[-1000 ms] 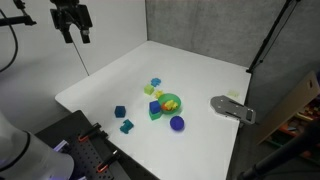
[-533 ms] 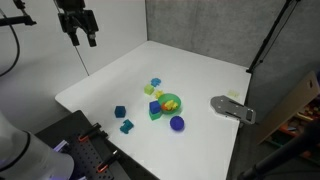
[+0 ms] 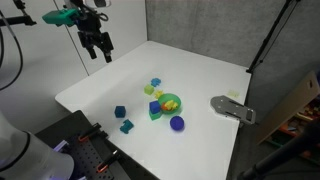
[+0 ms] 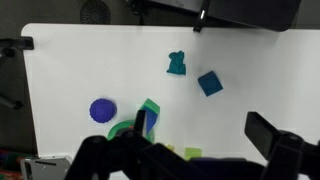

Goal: Put the green thing into the bowl

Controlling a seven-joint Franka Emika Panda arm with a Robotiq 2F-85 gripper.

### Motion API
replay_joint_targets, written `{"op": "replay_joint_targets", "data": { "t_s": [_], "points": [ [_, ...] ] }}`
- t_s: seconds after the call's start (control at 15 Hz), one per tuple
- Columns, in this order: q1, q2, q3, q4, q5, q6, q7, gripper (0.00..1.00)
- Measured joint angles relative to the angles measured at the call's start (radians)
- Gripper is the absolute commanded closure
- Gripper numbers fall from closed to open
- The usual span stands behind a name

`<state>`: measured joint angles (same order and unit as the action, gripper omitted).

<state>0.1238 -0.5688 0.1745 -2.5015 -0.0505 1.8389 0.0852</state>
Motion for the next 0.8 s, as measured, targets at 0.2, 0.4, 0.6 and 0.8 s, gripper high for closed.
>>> {"op": "replay_joint_targets", "data": {
  "t_s": [0.2, 0.4, 0.6, 0.8],
  "points": [
    [-0.017, 0.007, -0.002, -0.084, 0.0, 0.113, 0.044, 0.0],
    [-0.037, 0.031, -0.002, -0.159, 0.0, 0.233, 0.09, 0.0],
    [-0.058, 0.075, -0.002, -0.213, 0.0, 0.355, 0.123, 0.0],
    [-0.082, 0.153, -0.003, -0.246, 0.0, 0.471, 0.132, 0.0]
  ]
}}
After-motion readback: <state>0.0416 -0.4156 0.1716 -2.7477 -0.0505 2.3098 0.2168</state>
